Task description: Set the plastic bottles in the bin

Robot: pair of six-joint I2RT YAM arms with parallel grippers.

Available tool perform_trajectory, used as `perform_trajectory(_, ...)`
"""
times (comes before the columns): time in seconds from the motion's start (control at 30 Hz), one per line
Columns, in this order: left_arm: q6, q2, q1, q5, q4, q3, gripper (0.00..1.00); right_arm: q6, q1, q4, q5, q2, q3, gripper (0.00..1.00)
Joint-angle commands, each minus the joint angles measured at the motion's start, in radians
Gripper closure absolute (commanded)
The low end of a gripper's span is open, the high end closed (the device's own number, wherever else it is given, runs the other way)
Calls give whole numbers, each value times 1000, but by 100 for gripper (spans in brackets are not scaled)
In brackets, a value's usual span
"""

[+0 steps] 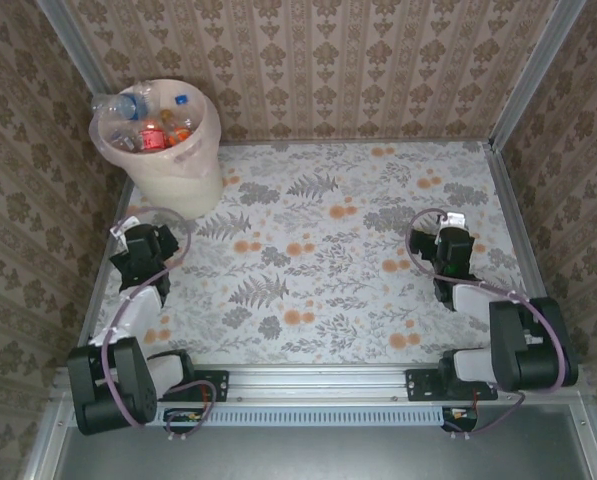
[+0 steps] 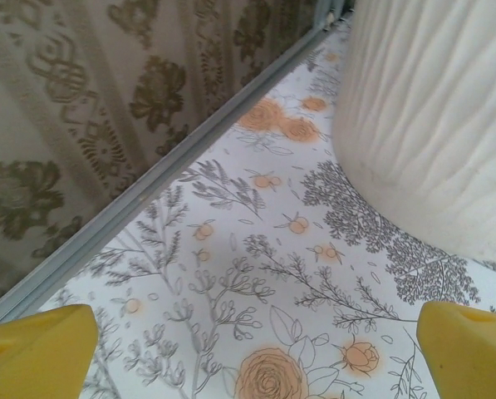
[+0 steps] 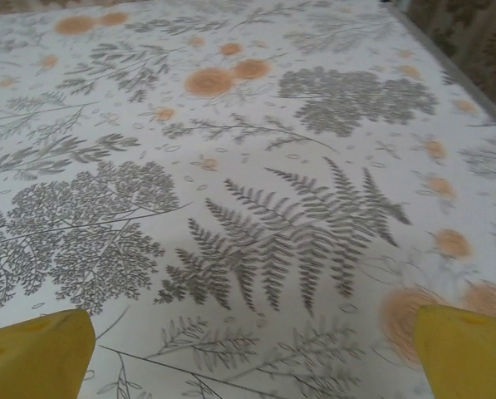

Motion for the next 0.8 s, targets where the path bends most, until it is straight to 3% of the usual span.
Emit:
perform_trajectory(0.0, 102, 43, -18, 84, 224, -22, 0, -27, -16, 177, -138, 67, 38, 0)
perform_trajectory(0.17, 182, 125, -57, 164, 434, -77, 0, -52, -14, 466, -198, 200, -45, 0)
perform_trajectory(0.33, 277, 190, -116, 216, 505, -84, 0, -29, 7, 308, -70, 180, 18, 0)
perform_trajectory(0.5, 289, 281, -135, 195, 682, -148, 0, -31, 12, 318, -62, 179, 12, 0)
perform_trajectory(0.6, 297, 421, -135, 169, 829, -138, 0, -31, 12, 317, -62, 179, 13, 0)
perform_trajectory(0.67, 285, 384, -149, 146, 620, -69, 0, -33, 12, 317, -63, 178, 13, 0)
perform_trajectory(0.7, 314, 413, -167, 113, 700, -80, 0, -34, 13, 317, -63, 179, 13, 0)
perform_trajectory(0.77, 299, 395, -168, 114, 641, -68, 0, -34, 14, 316, -62, 180, 13, 0)
